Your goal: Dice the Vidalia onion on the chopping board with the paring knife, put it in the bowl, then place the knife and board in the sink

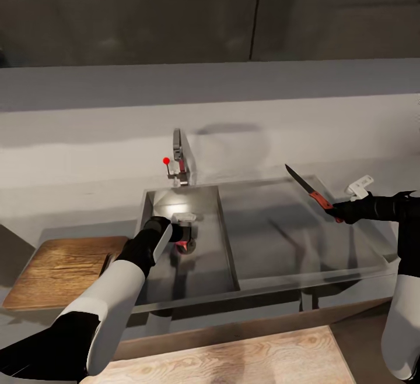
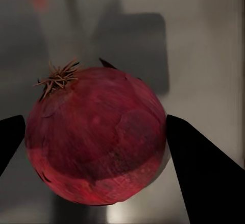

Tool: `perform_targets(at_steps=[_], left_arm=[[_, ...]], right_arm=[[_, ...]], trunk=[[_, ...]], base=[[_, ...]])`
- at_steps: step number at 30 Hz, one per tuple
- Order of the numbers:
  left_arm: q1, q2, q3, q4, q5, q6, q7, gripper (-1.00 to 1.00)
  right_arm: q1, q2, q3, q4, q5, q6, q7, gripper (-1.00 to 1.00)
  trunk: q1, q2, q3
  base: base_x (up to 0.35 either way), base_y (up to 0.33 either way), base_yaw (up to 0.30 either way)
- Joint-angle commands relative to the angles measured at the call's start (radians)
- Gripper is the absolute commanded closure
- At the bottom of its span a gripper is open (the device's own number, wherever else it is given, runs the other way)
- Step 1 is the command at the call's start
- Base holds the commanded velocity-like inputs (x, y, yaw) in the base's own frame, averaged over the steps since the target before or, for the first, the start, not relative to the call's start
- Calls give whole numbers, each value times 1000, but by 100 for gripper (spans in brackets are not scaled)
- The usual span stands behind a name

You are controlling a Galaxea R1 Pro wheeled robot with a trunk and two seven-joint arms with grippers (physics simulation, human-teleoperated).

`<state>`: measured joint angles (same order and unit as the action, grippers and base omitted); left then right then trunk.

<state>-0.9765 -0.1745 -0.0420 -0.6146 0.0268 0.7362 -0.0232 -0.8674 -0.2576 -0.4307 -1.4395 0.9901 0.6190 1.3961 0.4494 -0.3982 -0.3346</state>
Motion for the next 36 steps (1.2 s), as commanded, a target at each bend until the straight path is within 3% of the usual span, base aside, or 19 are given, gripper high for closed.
perform_targets(at_steps=[1,20,28,36], left_arm=[[-1,0,-1,-2,1,5,-2,100],[1,0,-5,-99,1,6,-7,100],[11,0,-7,-161,2,-77,-9,100],[67,0,-7,-225,2,-103,-11,100]], right_arm=[[-1,0,0,-1,5,10,8,100],[-1,0,0,-1,5,10,8,100],[-2,0,-2,-1,5,10,8,100],[-1,0,-2,-1,5,10,8,100]], trunk=[[1,-2,0],[1,-2,30],[1,-2,43],[1,-2,55]], base=[[0,0,0],[0,0,0],[0,0,0],[0,0,0]])
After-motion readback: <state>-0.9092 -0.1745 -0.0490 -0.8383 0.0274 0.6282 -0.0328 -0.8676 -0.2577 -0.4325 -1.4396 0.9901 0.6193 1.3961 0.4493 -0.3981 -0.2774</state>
